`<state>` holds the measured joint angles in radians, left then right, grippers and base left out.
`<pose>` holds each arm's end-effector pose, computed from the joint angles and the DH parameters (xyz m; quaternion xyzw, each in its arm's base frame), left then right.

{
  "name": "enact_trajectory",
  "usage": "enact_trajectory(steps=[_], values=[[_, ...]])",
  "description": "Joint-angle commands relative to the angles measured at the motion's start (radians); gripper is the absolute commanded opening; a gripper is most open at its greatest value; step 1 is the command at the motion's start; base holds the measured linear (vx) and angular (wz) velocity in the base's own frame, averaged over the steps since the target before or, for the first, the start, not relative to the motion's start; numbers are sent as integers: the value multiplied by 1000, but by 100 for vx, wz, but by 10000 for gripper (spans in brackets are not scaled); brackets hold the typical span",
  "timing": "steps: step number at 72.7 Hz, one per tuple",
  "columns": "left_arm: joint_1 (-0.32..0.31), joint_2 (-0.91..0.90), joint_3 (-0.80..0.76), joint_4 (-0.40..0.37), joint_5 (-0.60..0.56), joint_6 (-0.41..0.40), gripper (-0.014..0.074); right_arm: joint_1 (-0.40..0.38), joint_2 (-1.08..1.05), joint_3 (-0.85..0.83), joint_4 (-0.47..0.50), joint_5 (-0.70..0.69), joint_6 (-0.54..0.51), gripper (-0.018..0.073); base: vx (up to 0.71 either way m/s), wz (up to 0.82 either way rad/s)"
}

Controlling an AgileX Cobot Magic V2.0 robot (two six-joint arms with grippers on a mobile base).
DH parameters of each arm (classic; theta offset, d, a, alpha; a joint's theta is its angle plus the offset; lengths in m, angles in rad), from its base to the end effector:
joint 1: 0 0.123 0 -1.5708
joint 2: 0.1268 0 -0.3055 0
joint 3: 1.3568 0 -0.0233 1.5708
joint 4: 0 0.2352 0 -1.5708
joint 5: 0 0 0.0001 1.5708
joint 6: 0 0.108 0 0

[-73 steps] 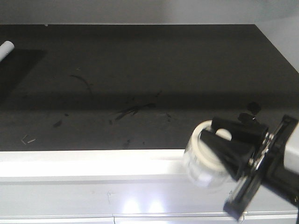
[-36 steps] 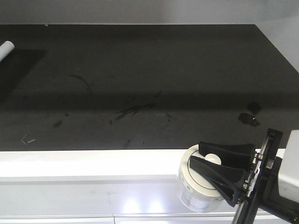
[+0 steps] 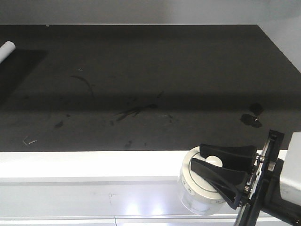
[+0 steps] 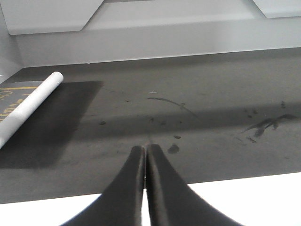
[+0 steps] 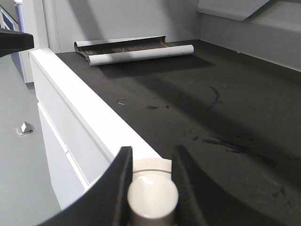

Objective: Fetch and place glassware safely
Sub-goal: 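Drive the base across the lab holding the jar in the right gripper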

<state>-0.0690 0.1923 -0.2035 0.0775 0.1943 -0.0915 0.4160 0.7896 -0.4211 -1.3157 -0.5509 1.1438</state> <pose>0.0492 -0.0018 0.2548 0.0148 0.7398 -0.0229 0.6722 0.1050 0.1061 0.3106 -0.3623 0.6508 0.2859 0.6029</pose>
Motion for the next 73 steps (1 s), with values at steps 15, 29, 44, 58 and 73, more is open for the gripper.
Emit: enact_trajectory(steps=[15,29,44,58,73], values=[[-6,6,-27,-1,-69,-7,-7,-2,-8,-31,47,-38,-5,-1,-3,19],[-6,6,-27,-1,-69,-7,-7,-2,-8,-31,47,-38,-5,-1,-6,51],[-6,6,-27,-1,-69,-7,-7,-2,-8,-31,48,-38,-5,-1,-7,71],[-6,6,-27,-1,-69,-7,-7,-2,-8,-31,48,-38,-5,-1,-4,74],[-6,6,-27,-1,-69,-7,-7,-2,-8,-31,48,-38,-5,-1,0,66]])
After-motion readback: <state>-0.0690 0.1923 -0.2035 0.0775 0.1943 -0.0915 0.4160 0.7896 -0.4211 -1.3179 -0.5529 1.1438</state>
